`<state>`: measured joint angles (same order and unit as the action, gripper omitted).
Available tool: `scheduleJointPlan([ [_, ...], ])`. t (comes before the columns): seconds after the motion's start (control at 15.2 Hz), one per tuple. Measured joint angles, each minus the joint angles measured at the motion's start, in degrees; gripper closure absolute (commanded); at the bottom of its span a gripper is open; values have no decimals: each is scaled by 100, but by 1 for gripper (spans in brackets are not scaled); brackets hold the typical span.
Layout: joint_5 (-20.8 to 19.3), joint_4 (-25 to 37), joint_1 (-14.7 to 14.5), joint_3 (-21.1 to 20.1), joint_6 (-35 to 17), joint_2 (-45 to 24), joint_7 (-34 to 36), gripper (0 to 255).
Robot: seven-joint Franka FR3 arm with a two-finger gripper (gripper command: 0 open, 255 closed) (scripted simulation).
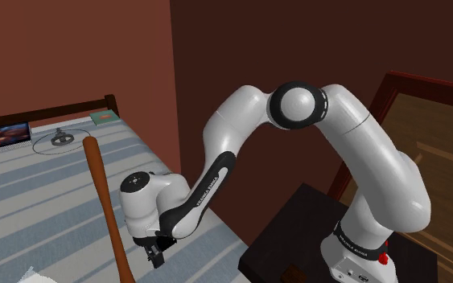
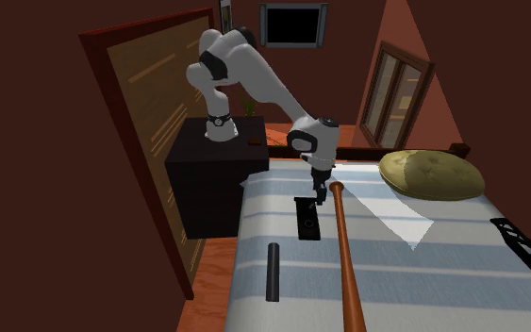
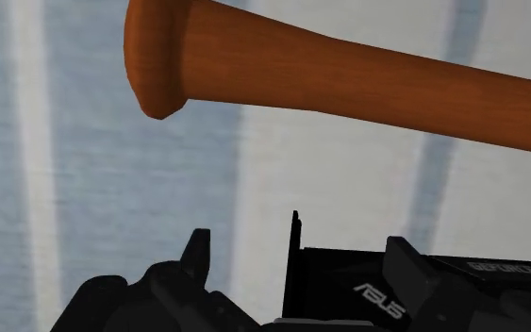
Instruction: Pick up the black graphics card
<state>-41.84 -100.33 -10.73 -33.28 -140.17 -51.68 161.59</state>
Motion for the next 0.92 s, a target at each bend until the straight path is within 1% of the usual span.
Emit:
scheduleJointPlan([
  [0.2, -78, 122, -90, 103, -86, -192, 39, 0],
  [0.26, -89, 125, -95, 116, -100, -209, 43, 255],
  [0.92, -101, 129, -101, 129, -118, -226, 49, 255],
])
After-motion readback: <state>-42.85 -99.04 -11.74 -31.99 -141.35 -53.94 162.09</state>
